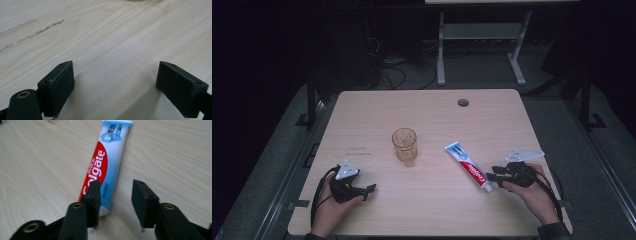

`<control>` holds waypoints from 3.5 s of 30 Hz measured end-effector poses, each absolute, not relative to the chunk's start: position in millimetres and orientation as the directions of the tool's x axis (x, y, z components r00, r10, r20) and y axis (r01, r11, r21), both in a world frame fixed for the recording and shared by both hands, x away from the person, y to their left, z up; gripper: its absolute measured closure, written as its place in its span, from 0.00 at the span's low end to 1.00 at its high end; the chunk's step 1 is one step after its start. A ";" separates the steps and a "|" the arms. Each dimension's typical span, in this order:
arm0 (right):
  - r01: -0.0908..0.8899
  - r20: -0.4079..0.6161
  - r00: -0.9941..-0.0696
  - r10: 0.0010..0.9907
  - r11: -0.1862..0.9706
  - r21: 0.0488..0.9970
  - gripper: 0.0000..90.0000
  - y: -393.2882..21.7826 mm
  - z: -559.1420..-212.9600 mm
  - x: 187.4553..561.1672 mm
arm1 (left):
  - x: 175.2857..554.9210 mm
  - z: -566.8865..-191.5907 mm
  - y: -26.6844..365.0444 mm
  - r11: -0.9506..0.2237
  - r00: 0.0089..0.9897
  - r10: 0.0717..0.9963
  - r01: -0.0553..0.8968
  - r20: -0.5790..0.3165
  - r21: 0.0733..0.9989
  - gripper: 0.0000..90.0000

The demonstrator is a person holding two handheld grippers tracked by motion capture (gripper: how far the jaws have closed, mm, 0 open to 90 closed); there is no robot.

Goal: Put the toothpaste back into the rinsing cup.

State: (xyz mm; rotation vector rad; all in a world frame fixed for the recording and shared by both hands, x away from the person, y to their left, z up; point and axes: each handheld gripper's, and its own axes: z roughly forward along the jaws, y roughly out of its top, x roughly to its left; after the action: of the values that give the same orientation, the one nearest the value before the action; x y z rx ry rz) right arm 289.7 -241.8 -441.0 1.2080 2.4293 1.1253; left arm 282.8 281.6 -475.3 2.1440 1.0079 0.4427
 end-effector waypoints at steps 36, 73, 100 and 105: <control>0.592 0.144 -0.657 0.740 0.389 0.706 0.45 -192.8 -420.9 341.7 | 282.8 -475.0 281.6 -0.445 0.642 0.767 0.525 0.006 0.726 0.15; 0.675 0.104 -0.626 0.773 0.470 0.570 0.44 -145.1 -457.7 384.2 | 282.6 -474.9 281.4 -0.450 0.648 0.762 0.521 0.008 0.725 0.15; 0.665 0.025 -0.627 0.779 0.518 0.538 0.64 -135.3 -454.7 380.1 | 282.5 -475.0 281.3 -0.450 0.649 0.761 0.521 0.007 0.725 0.15; 0.675 0.056 -0.624 0.779 0.501 0.541 0.74 -139.2 -450.9 379.9 | 282.5 -475.0 281.3 -0.451 0.649 0.761 0.520 0.007 0.726 0.15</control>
State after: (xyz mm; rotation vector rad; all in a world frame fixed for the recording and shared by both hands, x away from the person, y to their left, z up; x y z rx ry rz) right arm 379.9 -139.2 -450.9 1.2498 2.5477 0.7882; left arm 282.5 281.3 -475.0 2.1550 0.9901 0.4345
